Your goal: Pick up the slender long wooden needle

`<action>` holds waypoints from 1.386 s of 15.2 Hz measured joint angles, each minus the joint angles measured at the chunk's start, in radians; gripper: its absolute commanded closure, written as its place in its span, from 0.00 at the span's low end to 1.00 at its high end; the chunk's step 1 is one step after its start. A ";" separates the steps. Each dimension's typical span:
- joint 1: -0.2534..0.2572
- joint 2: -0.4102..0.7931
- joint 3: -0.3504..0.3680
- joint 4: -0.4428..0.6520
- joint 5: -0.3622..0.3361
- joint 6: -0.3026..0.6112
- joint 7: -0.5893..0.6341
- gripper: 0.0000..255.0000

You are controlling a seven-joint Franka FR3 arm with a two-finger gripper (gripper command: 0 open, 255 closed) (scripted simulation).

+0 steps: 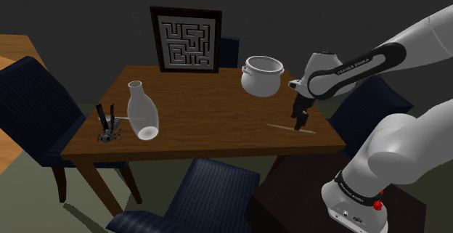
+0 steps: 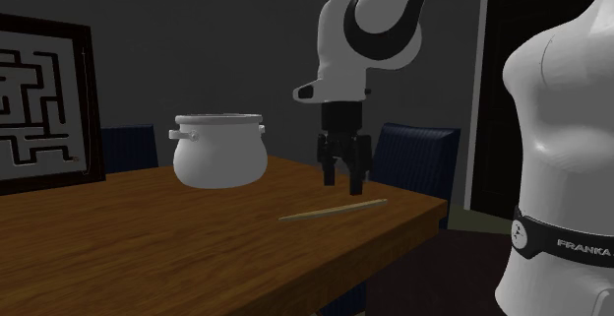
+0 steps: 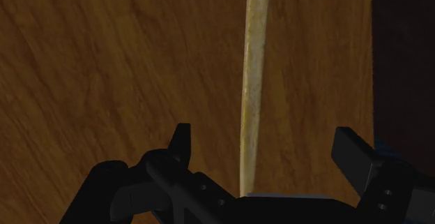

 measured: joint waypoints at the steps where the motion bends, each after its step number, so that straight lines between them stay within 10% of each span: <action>1: 0.006 0.021 -0.007 -0.005 0.004 0.026 -0.007 0.00; 6: 0.031 0.112 -0.041 -0.022 0.028 0.132 -0.042 0.00; 7: 0.035 0.122 -0.043 -0.022 0.033 0.142 -0.044 1.00; 21: 0.019 0.074 -0.029 -0.012 0.016 0.090 -0.029 1.00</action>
